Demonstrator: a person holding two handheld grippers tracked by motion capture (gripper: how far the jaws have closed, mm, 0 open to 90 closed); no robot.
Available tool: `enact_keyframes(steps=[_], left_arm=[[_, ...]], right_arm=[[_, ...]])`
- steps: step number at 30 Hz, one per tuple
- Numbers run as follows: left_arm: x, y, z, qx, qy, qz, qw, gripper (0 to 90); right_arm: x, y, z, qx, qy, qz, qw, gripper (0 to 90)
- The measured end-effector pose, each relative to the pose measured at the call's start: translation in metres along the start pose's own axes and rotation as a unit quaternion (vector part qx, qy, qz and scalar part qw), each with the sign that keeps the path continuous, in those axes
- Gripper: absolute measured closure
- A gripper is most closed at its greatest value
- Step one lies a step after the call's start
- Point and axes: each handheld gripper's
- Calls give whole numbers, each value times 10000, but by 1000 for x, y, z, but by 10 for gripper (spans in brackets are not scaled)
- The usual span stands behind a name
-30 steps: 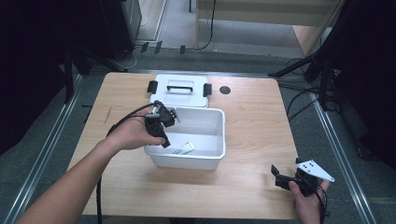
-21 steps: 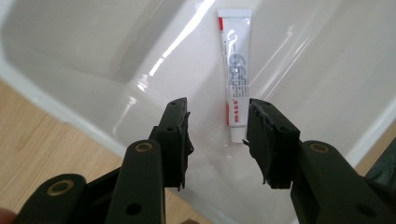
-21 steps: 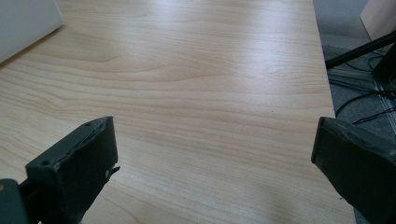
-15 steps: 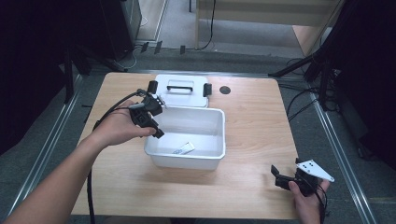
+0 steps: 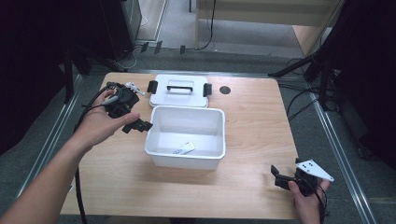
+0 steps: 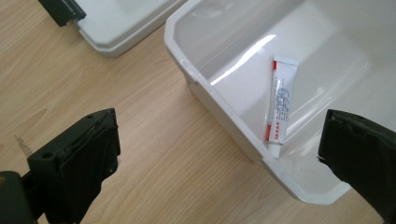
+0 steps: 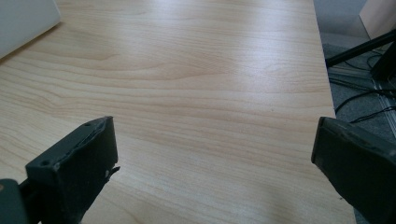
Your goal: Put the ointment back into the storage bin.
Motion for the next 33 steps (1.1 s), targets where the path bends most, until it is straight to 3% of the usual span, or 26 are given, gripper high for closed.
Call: enact_keyframes(steps=[1, 2, 8, 12, 13, 14, 15, 16, 17, 19, 20, 21, 22, 23, 25, 26, 27, 28, 33], left_arm=[[0, 0, 0, 0, 0, 0, 10000, 0], [6, 1, 6, -151, -201, -11, 9997, 0], [18, 6, 22, -494, -541, 86, 9973, 0], [29, 12, 39, -890, -922, 128, 9917, 0], [29, 12, 39, -890, -922, 128, 9917, 0], [34, 14, 47, -1079, -1113, 108, 9879, 0], [34, 14, 47, -1079, -1113, 108, 9879, 0], [38, 16, 56, -1279, -1293, 84, 9833, 0], [38, 16, 56, -1279, -1293, 84, 9833, 0], [44, 17, 65, -1487, -1438, 45, 9784, 0], [46, 19, 74, -1677, -1559, -36, 9734, 0], [46, 19, 74, -1677, -1559, -36, 9734, 0], [49, 20, 83, -1910, -1680, -76, 9671, 0], [49, 20, 83, -1910, -1680, -76, 9671, 0], [51, 20, 92, -2126, -1750, -129, 9613, 0], [52, 21, 98, -2309, -1796, -168, 9561, 0], [53, 21, 103, -2421, -1798, -229, 9532, 0], [53, 22, 108, -2566, -1815, -350, 9487, 0], [56, 28, 129, -2971, -1851, -592, 9349, 0]], right_arm=[[0, 0, 0, 0, 0, 0, 10000, 1], [0, 0, 0, 8, 3, -1, 10000, 2], [0, 0, 0, 1, 2, -1, 10000, 2], [0, 0, 0, 9, -5, 0, 10000, 2], [0, 0, 0, 13, -6, -5, 10000, 1], [0, 0, 0, 21, -3, 1, 10000, 2], [0, 0, 0, 21, -3, 1, 10000, 2], [0, 0, 0, 34, 8, -1, 10000, 1], [0, 0, 0, 34, 8, -1, 10000, 1], [0, 0, 0, 29, 1, 1, 10000, 1], [0, 0, 0, 28, -3, 4, 10000, 2], [0, 0, 0, 28, -3, 4, 10000, 2], [0, 0, 0, 32, 3, 1, 10000, 2], [0, 0, 0, 32, 3, 1, 10000, 2], [1, 0, 0, 40, -6, 2, 10000, 2], [1, 0, 0, 47, -4, 2, 10000, 2], [1, 0, 0, 58, -1, 0, 10000, 1], [1, 0, 0, 60, 0, 0, 10000, 2], [1, 0, 0, 63, 6, 3, 10000, 1]])
Point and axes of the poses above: each handheld gripper's, and its own axes: y roughly forward along the jaws, z roughly out of its underside, x roughly to its left, and after that the axes turned 13 degrees about -y, right-handed
